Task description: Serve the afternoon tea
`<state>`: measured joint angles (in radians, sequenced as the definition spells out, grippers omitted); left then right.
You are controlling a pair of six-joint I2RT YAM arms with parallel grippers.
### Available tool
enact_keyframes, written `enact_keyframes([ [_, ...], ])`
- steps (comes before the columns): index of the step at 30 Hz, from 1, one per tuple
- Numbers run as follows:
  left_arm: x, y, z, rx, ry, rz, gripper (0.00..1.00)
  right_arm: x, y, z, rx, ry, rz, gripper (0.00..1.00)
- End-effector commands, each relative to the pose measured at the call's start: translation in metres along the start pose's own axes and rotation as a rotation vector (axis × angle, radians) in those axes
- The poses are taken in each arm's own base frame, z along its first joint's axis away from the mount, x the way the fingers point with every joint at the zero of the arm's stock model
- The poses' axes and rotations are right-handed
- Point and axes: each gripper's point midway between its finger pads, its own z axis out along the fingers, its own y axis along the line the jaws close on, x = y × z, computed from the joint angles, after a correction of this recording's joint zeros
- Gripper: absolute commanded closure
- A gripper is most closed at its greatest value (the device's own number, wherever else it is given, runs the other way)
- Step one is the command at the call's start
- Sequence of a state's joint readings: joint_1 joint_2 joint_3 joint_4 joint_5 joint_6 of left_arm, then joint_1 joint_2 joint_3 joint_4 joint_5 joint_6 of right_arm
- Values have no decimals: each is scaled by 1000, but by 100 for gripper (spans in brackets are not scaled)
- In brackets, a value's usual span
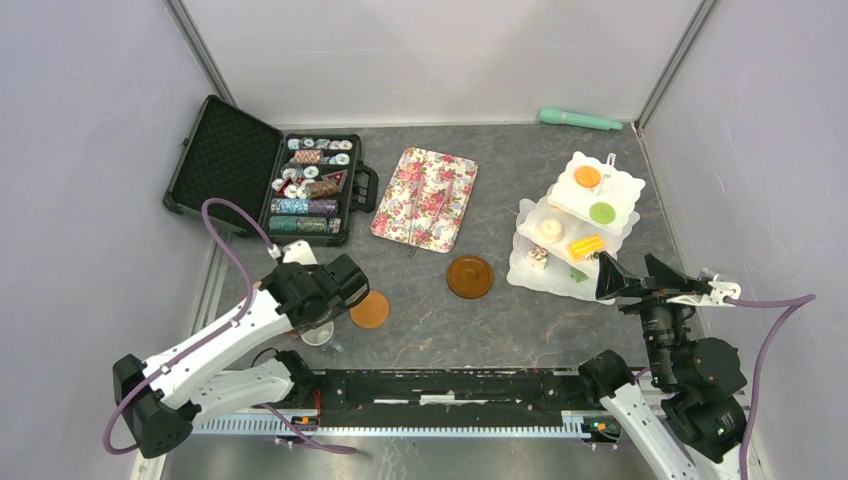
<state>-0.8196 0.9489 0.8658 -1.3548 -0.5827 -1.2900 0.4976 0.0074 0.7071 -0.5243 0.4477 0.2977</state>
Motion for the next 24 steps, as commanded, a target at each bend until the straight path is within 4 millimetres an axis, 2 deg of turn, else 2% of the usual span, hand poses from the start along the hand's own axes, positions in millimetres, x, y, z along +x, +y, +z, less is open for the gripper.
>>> enact_keyframes([
  [1, -2, -1, 13, -42, -48, -133, 40, -32, -5, -23, -28, -133, 55, 2],
  [8, 14, -11, 33, -25, -19, -193, 51, -26, -3, -20, -33, -120, 60, 2],
  [16, 24, -10, 50, -48, -21, -211, 76, -25, -4, -20, -30, -116, 60, 2],
  [19, 23, -12, 48, -45, -17, -196, 95, -25, -4, -21, -29, -117, 61, 2],
  [24, 1, -30, 22, -3, -22, -88, 98, -24, -5, -21, -25, -116, 63, 2],
])
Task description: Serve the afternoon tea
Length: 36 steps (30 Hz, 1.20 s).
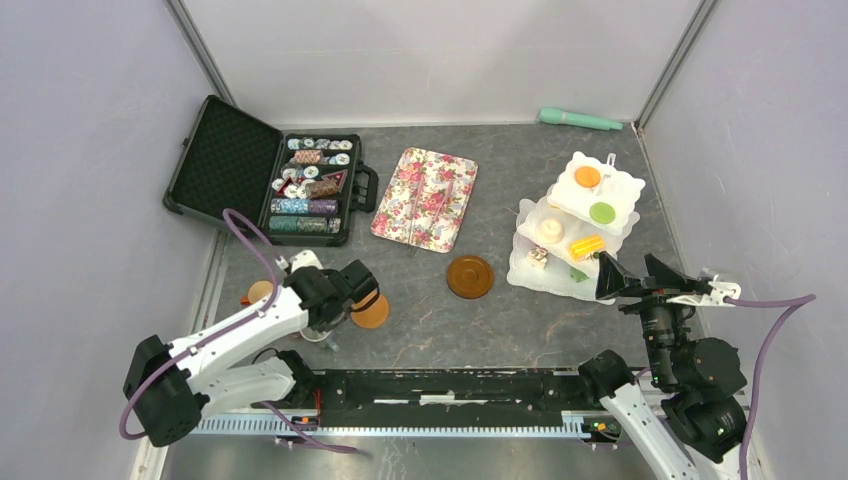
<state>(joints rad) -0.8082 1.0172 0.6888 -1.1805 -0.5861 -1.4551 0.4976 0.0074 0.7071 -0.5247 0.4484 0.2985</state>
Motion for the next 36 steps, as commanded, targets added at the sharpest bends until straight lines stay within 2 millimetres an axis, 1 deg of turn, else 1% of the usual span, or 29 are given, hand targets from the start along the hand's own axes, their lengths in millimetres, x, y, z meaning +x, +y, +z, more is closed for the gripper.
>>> enact_keyframes([
  [1, -26, -27, -32, 62, -36, 73, 98, -23, -5, -21, -26, -115, 62, 2],
  [3, -35, -37, -50, 79, -73, 117, 98, -23, -5, -21, -27, -115, 64, 2],
  [5, -39, -51, -67, 108, -110, 165, 98, -23, -6, -20, -24, -117, 65, 2],
  [6, -40, -63, -76, 131, -121, 198, 98, -23, -5, -20, -24, -120, 66, 2],
  [8, -35, -91, -91, 199, -138, 299, 98, -23, -5, -20, -23, -122, 68, 2],
  [10, -25, -124, -104, 281, -133, 434, 98, -24, -5, -20, -24, -125, 68, 2],
  [12, -11, -158, -114, 369, -116, 559, 98, -26, -5, -20, -25, -126, 63, 2],
  [14, 6, -196, -127, 509, -97, 673, 98, -28, -6, -21, -20, -127, 59, 2],
  [18, 34, -245, -136, 660, -56, 772, 98, -32, -8, -24, -12, -130, 55, 2],
  [21, 48, -276, -138, 706, -42, 823, 98, -33, -10, -26, -5, -132, 62, 2],
  [24, 59, -300, -136, 705, -44, 881, 98, -33, -10, -27, -6, -129, 66, 2],
  [28, 70, -322, -128, 698, -54, 929, 98, -35, -12, -29, 2, -130, 66, 2],
  [32, 77, -336, -126, 712, -54, 950, 98, -38, -15, -31, 15, -134, 59, 2],
  [36, 80, -345, -126, 732, -65, 959, 98, -39, -17, -32, 22, -135, 54, 2],
])
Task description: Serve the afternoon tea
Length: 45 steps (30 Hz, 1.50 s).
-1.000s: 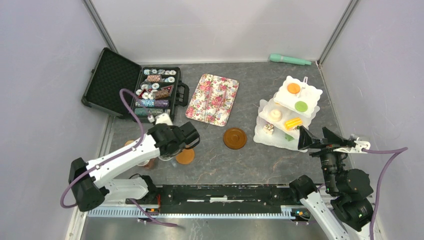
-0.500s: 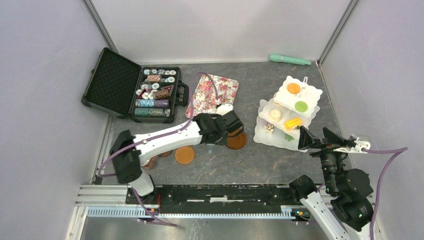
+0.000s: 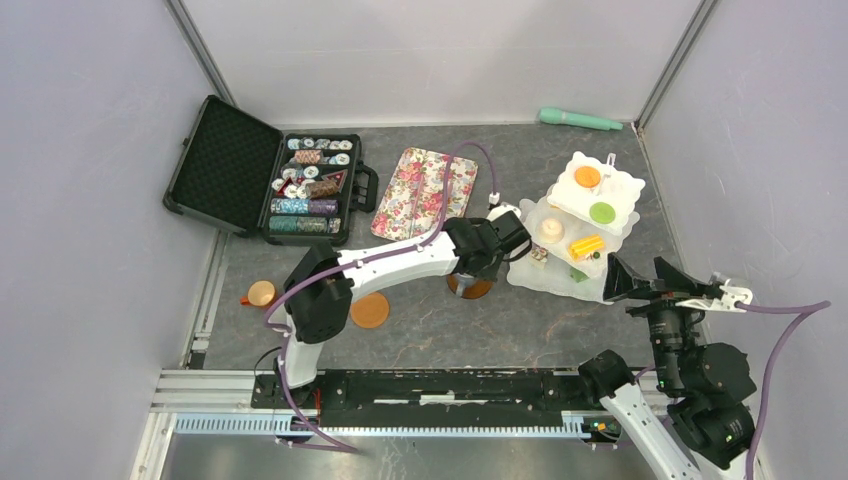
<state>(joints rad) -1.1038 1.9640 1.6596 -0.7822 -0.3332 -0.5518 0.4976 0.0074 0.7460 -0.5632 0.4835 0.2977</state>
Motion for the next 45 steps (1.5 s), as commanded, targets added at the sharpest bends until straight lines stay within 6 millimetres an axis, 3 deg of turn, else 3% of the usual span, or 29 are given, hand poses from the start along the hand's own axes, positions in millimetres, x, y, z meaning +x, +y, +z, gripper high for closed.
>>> enact_keyframes([
  [1, -33, -18, -9, 69, -99, 42, 98, -31, -11, -26, -12, -125, 57, 2],
  [24, -27, -15, 19, 24, -86, 80, 98, -25, -9, -21, -10, -113, 54, 2],
  [33, -24, -13, 15, 41, -89, 50, 97, -22, -9, -20, -8, -108, 47, 2],
  [38, -28, -7, 10, 25, -106, 39, 85, -22, -8, -19, -15, -113, 49, 2],
  [45, -28, -1, 4, 17, -106, 30, 77, -24, -8, -20, -14, -116, 48, 2],
])
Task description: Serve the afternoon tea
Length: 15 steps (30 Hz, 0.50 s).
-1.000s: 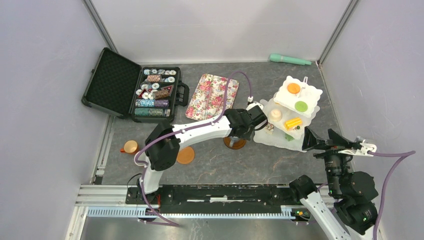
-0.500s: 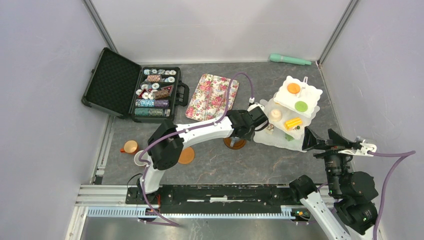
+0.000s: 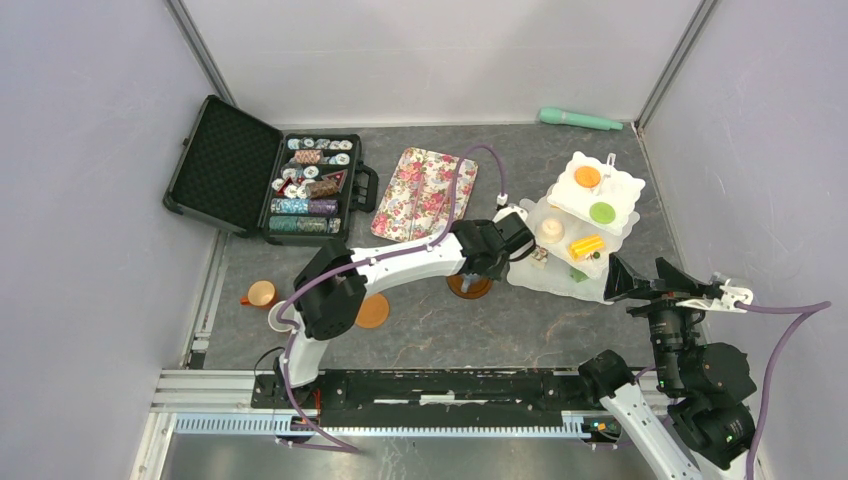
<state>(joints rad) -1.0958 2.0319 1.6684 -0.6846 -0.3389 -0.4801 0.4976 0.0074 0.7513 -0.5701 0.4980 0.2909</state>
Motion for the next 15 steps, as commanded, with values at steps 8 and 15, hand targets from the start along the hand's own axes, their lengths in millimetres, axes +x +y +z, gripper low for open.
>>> enact_keyframes([
  [8, -32, 16, -47, 1, -115, -30, 64, -23, -5, -19, -34, -114, 61, 2],
  [15, -45, 24, -85, 29, -164, -44, 53, -23, -4, -20, -41, -113, 66, 2],
])
